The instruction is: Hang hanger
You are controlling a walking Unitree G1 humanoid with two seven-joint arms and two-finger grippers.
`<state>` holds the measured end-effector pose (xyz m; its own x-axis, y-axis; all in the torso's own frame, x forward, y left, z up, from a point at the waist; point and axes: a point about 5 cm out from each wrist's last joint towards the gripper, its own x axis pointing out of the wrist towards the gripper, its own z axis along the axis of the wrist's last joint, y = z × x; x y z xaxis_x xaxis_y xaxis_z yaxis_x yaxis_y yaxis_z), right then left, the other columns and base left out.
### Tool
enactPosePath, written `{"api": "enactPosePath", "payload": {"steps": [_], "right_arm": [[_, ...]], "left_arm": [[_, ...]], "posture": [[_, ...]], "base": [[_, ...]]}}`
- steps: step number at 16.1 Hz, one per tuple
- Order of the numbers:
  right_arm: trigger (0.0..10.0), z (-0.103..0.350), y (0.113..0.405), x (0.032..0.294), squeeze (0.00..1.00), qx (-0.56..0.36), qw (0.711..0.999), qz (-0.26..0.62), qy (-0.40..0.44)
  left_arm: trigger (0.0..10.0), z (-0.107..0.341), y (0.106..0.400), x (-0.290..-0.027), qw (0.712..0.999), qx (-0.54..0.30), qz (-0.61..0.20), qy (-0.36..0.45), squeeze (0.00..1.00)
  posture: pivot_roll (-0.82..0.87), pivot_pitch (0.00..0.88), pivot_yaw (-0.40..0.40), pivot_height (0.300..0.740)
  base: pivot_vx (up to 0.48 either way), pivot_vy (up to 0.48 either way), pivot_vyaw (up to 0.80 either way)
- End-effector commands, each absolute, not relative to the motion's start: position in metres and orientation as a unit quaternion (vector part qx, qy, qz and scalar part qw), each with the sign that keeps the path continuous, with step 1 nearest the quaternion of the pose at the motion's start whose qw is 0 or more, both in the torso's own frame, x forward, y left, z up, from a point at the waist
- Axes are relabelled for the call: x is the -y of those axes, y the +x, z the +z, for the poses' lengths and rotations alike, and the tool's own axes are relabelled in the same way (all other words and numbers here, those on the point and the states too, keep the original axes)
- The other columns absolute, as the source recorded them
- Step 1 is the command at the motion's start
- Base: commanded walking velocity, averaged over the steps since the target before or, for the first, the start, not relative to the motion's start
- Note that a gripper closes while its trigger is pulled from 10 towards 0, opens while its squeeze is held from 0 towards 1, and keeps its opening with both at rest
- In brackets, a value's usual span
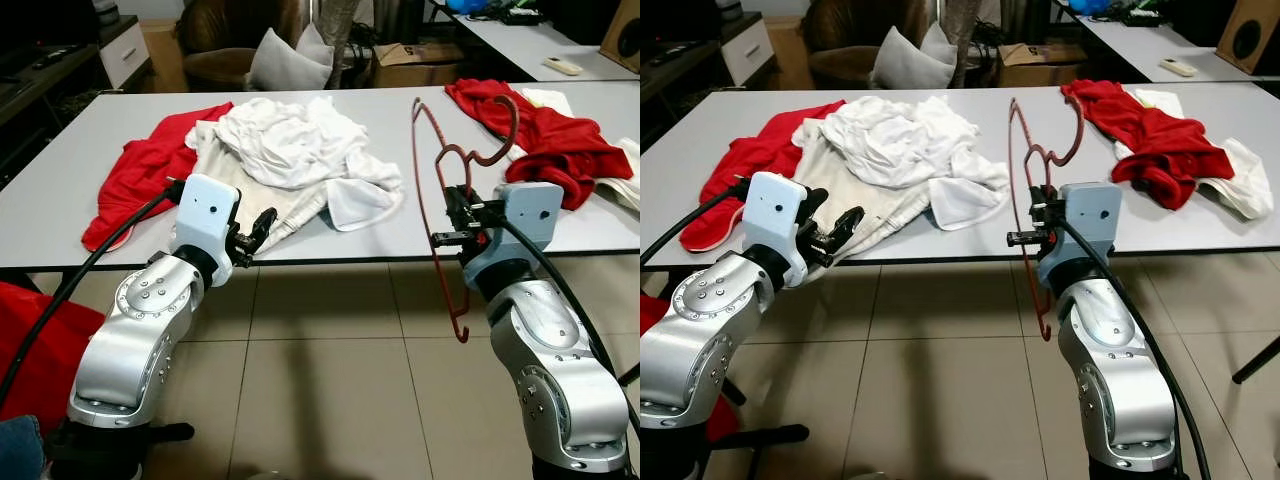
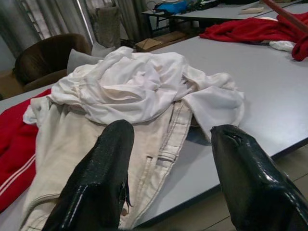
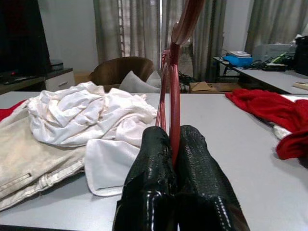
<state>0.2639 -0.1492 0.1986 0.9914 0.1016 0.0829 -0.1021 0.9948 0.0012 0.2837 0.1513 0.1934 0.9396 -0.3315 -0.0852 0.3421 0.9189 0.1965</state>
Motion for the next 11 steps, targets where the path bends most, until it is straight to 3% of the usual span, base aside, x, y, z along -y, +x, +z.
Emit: {"api": "enactPosePath", "payload": {"steps": [1,4,5,6,8,9,11], "right_arm": [[10.0,0.201,0.264,0.15,0.0,0.049,0.998,0.05,0.001],[10.0,0.196,0.265,0.152,0.0,0.035,0.998,0.042,0.006],[6.7,0.196,0.265,0.153,0.0,0.039,0.998,0.044,0.012],[0.0,0.198,0.262,0.153,0.0,0.052,0.997,0.052,0.035],[0.0,0.195,0.261,0.153,0.0,0.037,0.997,0.06,0.011],[10.0,0.193,0.262,0.153,0.0,0.029,0.998,0.06,0.002],[10.0,0.191,0.262,0.155,0.0,0.021,0.998,0.052,0.002]], "left_arm": [[10.0,0.192,0.283,-0.151,0.979,-0.027,-0.174,0.105,0.0],[10.0,0.183,0.283,-0.148,0.979,-0.039,-0.174,0.095,0.0],[10.0,0.182,0.282,-0.147,0.979,-0.039,-0.174,0.094,0.0],[10.0,0.181,0.282,-0.144,0.979,-0.039,-0.176,0.091,0.0],[10.0,0.178,0.282,-0.142,0.981,-0.037,-0.171,0.079,0.0],[10.0,0.177,0.282,-0.142,0.982,-0.038,-0.17,0.076,0.0],[10.0,0.172,0.281,-0.141,0.982,-0.041,-0.169,0.075,0.0]], "posture": [[0.07,0.0,0.058,0.74],[0.05,0.0,0.061,0.74],[0.04,0.0,0.062,0.74],[0.03,0.0,0.059,0.74],[0.01,0.0,0.048,0.74],[0.01,0.0,0.046,0.74],[0.0,0.0,0.044,0.74]], "base": [[0.0,0.0,0.0],[0.0,0.0,0.0],[0.0,0.0,0.0],[0.0,0.0,0.0],[0.0,0.0,0.0],[0.0,0.0,0.0],[0.0,0.0,0.0]]}}
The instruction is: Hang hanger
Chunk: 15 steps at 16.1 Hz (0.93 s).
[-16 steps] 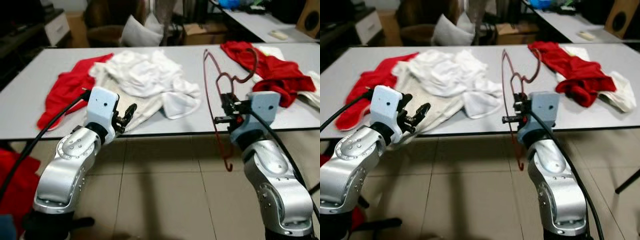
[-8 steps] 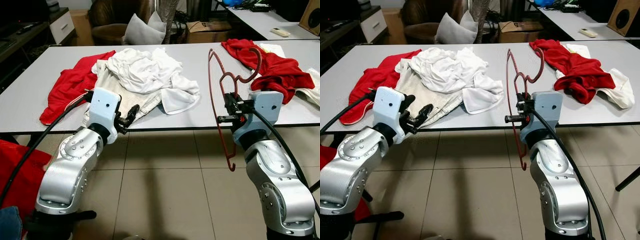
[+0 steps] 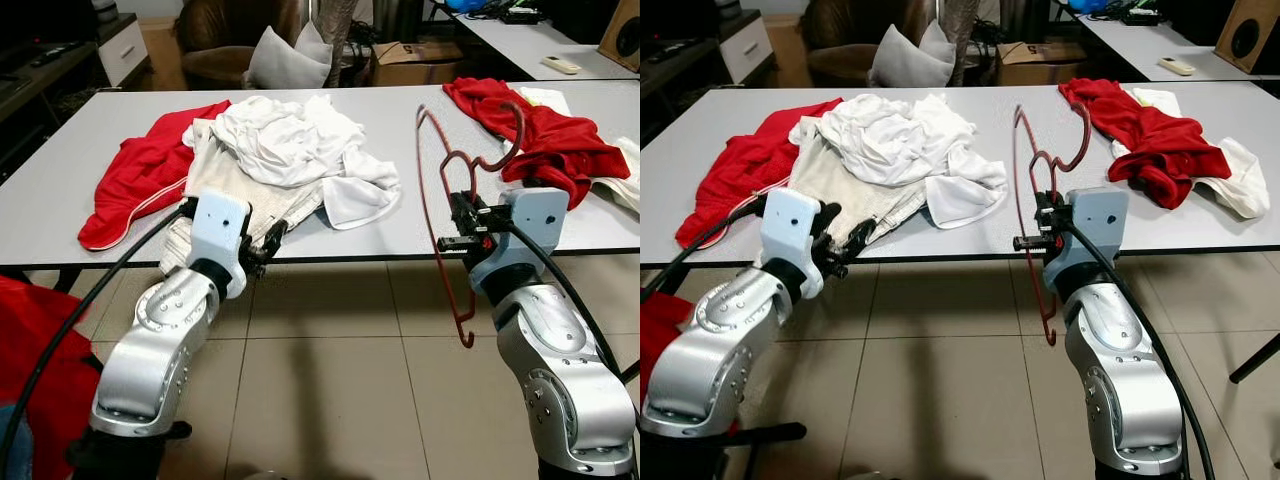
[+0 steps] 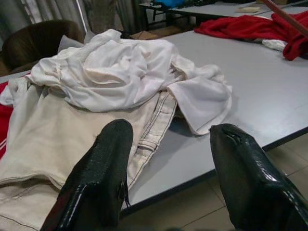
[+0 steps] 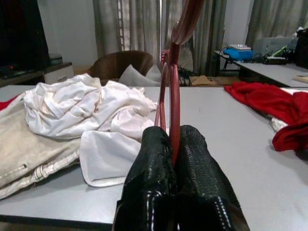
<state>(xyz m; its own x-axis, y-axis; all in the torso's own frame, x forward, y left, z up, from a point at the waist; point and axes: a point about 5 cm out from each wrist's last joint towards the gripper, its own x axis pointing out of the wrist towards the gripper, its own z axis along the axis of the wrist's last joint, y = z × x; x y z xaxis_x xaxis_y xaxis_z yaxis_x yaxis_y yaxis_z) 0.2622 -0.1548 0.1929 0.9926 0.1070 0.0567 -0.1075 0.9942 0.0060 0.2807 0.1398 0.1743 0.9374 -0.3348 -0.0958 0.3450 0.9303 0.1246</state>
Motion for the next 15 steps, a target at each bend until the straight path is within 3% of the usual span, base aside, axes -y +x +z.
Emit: {"api": "enactPosePath", "payload": {"steps": [1,3,10,15], "right_arm": [[10.0,0.189,0.262,0.156,0.0,0.018,0.999,0.051,0.002],[10.0,0.186,0.263,0.154,0.0,0.007,0.998,0.056,-0.001],[10.0,0.17,0.265,0.174,0.0,-0.025,0.998,0.06,-0.008],[10.0,0.169,0.266,0.181,0.0,0.001,0.997,0.039,-0.063]], "left_arm": [[10.0,0.171,0.281,-0.141,0.983,-0.039,-0.165,0.069,0.0],[10.0,0.166,0.285,-0.147,0.991,-0.02,-0.127,0.028,0.0],[10.0,0.165,0.292,-0.166,0.994,0.004,-0.099,0.051,0.0],[10.0,0.166,0.294,-0.171,0.994,0.006,-0.096,0.049,0.0]], "posture": [[0.0,0.0,0.042,0.74],[-0.01,0.0,0.036,0.74],[0.01,0.0,0.029,0.74],[0.01,0.0,0.039,0.74]], "base": [[0.0,0.0,0.0],[0.0,0.0,0.0],[0.0,0.0,0.0],[0.295,0.0,0.0]]}}
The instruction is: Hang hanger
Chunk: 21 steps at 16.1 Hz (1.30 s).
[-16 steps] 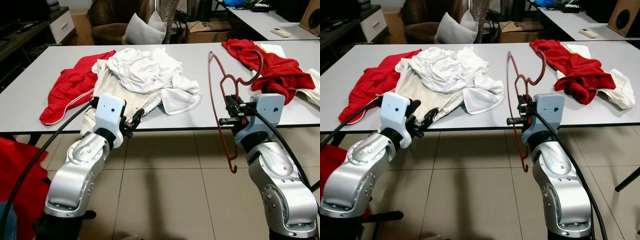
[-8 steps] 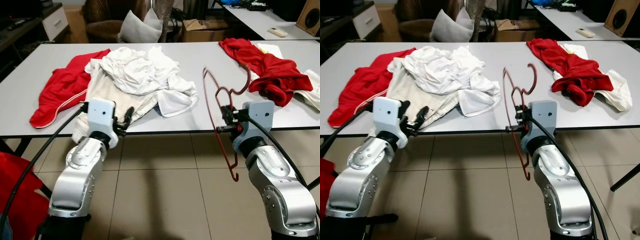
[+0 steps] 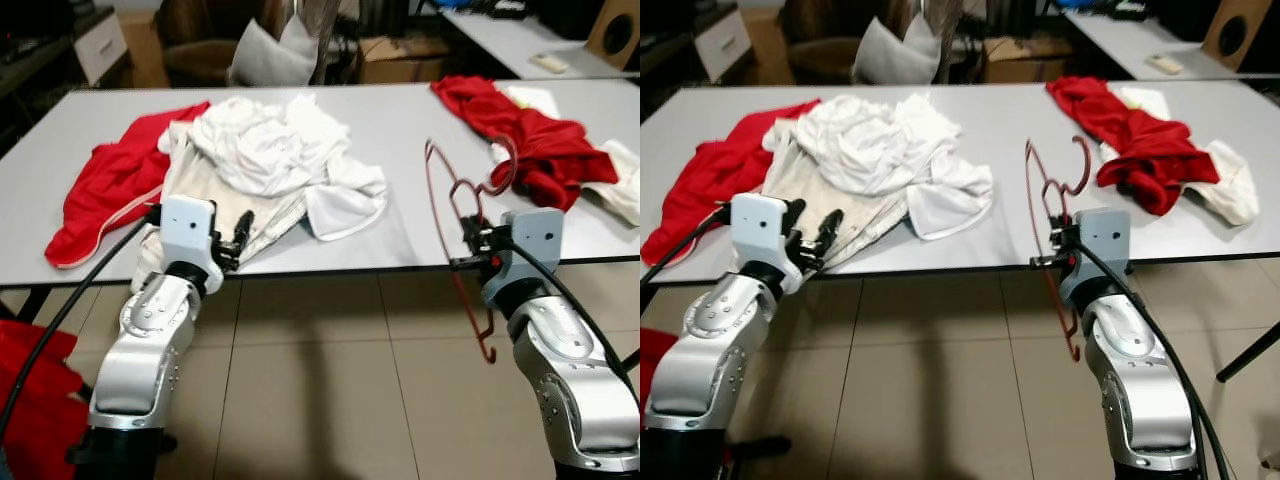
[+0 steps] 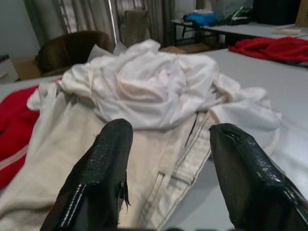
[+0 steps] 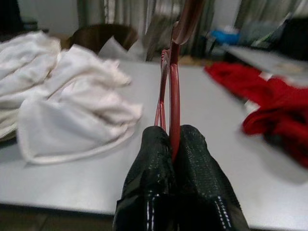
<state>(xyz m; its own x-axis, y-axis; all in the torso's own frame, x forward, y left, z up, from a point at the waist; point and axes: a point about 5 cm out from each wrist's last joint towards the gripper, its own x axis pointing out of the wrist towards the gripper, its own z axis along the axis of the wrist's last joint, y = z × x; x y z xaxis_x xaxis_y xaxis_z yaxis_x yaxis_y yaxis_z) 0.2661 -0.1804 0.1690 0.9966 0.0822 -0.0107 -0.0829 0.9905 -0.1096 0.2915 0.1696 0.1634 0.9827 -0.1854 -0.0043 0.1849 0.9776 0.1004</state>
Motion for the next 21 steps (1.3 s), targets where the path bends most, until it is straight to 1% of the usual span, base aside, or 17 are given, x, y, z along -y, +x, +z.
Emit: {"api": "enactPosePath", "payload": {"steps": [1,3,6,14,18,21], "right_arm": [[10.0,0.1689,0.2653,0.1806,0.0,0.001,0.997,0.045,-0.064],[10.0,0.1679,0.2646,0.1795,0.0,-0.004,0.998,0.055,-0.034],[10.0,0.1667,0.2647,0.1764,0.0,0.001,0.998,0.058,-0.014],[10.0,0.1654,0.2645,0.175,0.0,0.002,0.998,0.056,-0.001],[10.0,0.1647,0.2645,0.1719,0.0,0.002,0.998,0.062,-0.001],[10.0,0.1651,0.2645,0.1708,0.0,0.007,0.998,0.063,-0.01]], "left_arm": [[10.0,0.1651,0.2951,-0.1718,0.994,0.004,-0.095,0.049,0.0],[10.0,0.1646,0.2963,-0.1737,0.994,0.005,-0.093,0.049,0.0],[10.0,0.1658,0.2972,-0.1747,0.995,0.007,-0.09,0.046,0.0],[10.0,0.1667,0.3002,-0.1774,0.995,0.009,-0.086,0.044,0.0],[10.0,0.1671,0.3007,-0.1776,0.995,0.009,-0.086,0.045,0.0],[10.0,0.1676,0.3018,-0.1783,0.995,0.01,-0.086,0.045,0.0]], "posture": [[0.0,0.0,0.041,0.74],[0.0,0.0,0.042,0.74],[0.01,0.0,0.041,0.74],[0.0,0.0,0.052,0.74],[0.0,0.0,0.056,0.74],[0.0,0.0,0.06,0.74]], "base": [[0.345,0.0,0.0],[0.364,0.0,0.0],[0.385,0.0,0.0],[0.393,0.0,0.0],[0.397,0.0,-0.76],[0.395,0.0,0.0]]}}
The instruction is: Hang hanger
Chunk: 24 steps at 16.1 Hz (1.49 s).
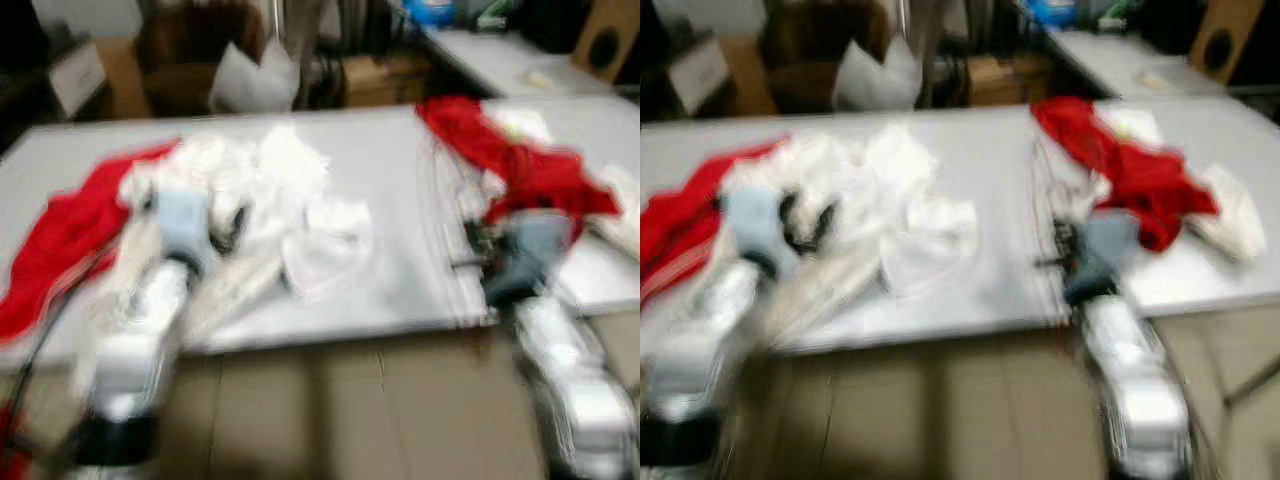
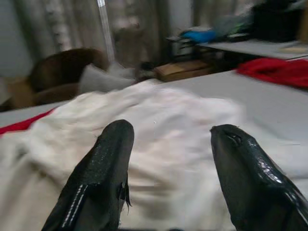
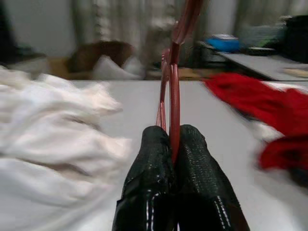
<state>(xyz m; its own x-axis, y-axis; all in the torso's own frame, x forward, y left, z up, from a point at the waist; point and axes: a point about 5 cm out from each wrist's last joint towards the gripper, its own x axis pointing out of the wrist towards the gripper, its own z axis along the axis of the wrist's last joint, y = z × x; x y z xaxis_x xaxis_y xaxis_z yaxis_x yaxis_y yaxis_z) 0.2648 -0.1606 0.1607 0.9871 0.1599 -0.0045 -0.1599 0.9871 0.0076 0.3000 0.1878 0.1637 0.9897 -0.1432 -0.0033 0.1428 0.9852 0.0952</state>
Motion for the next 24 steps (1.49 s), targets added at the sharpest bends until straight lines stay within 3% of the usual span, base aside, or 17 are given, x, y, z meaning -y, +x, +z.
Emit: {"api": "enactPosePath", "payload": {"steps": [1,4,10,17,20,24], "right_arm": [[10.0,0.165,0.2644,0.1705,0.0,0.008,0.998,0.064,-0.011],[10.0,0.1646,0.2635,0.17,0.0,0.009,0.998,0.064,-0.013],[10.0,0.1627,0.2631,0.1682,0.0,0.009,0.998,0.064,-0.013],[10.0,0.1605,0.2637,0.168,0.0,0.003,0.998,0.058,-0.004],[10.0,0.1594,0.2638,0.1686,0.0,-0.001,0.998,0.057,-0.001],[10.0,0.1603,0.2632,0.1689,0.0,0.003,0.998,0.055,-0.007]], "left_arm": [[10.0,0.1677,0.3019,-0.1785,0.995,0.011,-0.086,0.046,0.0],[10.0,0.1693,0.3027,-0.1794,0.996,0.015,-0.081,0.044,0.0],[10.0,0.1724,0.3037,-0.1814,0.996,0.024,-0.073,0.037,0.0],[10.0,0.1725,0.3047,-0.1827,0.996,0.022,-0.074,0.039,0.0],[10.0,0.172,0.3048,-0.1818,0.996,0.021,-0.075,0.04,0.0],[10.0,0.1704,0.3056,-0.1821,0.996,0.015,-0.063,0.058,0.0]], "posture": [[0.0,0.0,0.06,0.74],[0.0,0.0,0.063,0.74],[0.01,0.0,0.064,0.74],[0.01,0.0,0.069,0.74],[0.01,0.0,0.07,0.74],[0.01,0.0,0.072,0.74]], "base": [[0.398,0.0,0.0],[0.396,0.0,0.0],[0.0,0.0,0.0],[0.0,0.345,0.0],[0.0,0.374,-0.76],[0.0,-0.342,-0.17]]}}
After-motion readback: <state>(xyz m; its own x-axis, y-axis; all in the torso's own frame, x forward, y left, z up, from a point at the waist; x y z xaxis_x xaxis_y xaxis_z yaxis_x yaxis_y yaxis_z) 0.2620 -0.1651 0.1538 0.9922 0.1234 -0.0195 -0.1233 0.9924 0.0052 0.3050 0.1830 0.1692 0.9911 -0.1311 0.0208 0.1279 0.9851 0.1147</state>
